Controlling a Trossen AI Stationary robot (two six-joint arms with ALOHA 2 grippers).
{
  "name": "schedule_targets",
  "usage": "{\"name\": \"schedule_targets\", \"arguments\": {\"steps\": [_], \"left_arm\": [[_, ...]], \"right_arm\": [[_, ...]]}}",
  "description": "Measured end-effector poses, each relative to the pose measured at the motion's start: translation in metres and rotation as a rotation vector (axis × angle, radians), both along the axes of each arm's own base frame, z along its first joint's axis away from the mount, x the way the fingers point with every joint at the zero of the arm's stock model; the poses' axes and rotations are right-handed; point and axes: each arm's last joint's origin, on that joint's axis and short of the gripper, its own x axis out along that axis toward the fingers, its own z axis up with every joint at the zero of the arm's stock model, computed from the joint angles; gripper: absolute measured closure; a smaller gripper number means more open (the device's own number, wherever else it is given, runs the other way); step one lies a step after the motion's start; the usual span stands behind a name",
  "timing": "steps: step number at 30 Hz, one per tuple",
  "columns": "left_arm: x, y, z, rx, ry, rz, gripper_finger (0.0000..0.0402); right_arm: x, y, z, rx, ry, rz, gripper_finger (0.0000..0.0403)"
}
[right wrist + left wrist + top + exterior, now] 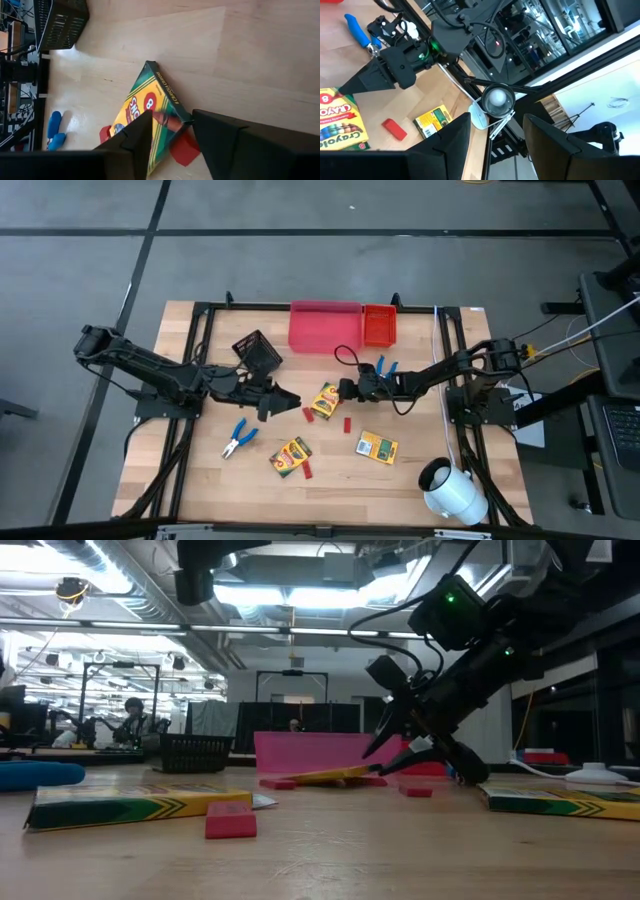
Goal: Pick & Place School Supplies
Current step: Put the yellow crayon box into the red bin
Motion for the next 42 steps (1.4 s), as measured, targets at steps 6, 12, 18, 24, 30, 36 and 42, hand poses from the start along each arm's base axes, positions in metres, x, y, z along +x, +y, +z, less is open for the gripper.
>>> {"name": "schedule_targets", "arguments": {"steps": [6,12,18,24,30,36,42], "left_arm": [[-0.003,0.001,0.003,0.005,-0.015,0.005,0.0221],[-0.003,0.001,0.004,0.009,-0.016,0.004,0.0222],[-0.003,0.001,0.004,0.012,-0.016,0.003,0.0222],[-0.003,0.001,0.004,0.018,-0.017,0.002,0.0222],[-0.003,0.001,0.004,0.031,-0.017,0.0,0.0222],[-0.003,0.002,0.003,0.07,-0.01,0.022,0.0222],[-0.003,0.002,0.002,0.095,0.004,0.045,0.0222]], "right_arm": [[0.0,0.004,-0.001,-0.02,0.004,0.021,0.0327],[0.001,0.008,0.0,-0.044,-0.01,0.047,0.0381],[0.006,0.019,0.007,-0.062,-0.119,0.07,0.0392],[0.01,0.035,0.019,-0.08,-0.244,0.079,0.0393],[0.004,0.046,0.055,-0.179,-0.379,-0.02,0.0393],[-0.022,0.035,0.109,-0.387,-0.4,-0.203,0.0394],[-0.074,0.005,0.133,-0.456,-0.181,-0.391,0.0395]]}}
